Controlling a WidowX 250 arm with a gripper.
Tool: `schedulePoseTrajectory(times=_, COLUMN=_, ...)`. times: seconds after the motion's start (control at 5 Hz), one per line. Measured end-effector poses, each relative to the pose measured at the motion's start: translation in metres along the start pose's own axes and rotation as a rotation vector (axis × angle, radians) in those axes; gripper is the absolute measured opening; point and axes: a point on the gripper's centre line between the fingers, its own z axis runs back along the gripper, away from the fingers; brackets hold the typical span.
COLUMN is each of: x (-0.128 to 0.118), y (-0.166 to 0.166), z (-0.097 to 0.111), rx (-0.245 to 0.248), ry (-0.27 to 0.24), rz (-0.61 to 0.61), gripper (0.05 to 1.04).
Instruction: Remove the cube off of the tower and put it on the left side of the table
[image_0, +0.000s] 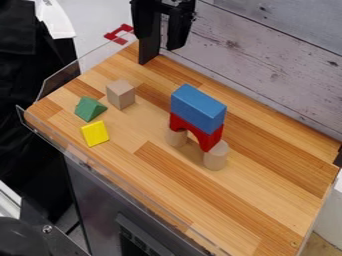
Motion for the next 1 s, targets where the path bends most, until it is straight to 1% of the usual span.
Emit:
schedulePoseTrajectory(times=0.2, x=-0.001, y=-0.017, z=-0.005, rx=0.003, ry=0.016, rz=-0.047, gripper=0.999)
schedulePoseTrajectory(times=0.4, x=-0.011, y=-0.033, z=-0.001, rx=0.020, ry=0.006, rz=-0.089, gripper=0.998)
schedulePoseTrajectory(times=0.6, x=-0.017, y=-0.045, z=-0.013, rx=0.015, ry=0.039, rz=-0.122, gripper=0.998)
schedulePoseTrajectory(times=0.8, x=-0.022, y=-0.050, z=-0.012, rx=0.018, ry=0.026, rz=-0.117, gripper=0.998)
schedulePoseTrajectory(times=1.0, x=-0.024, y=-0.052, z=-0.011, rx=0.008, ry=0.043, rz=-0.050, gripper=0.998)
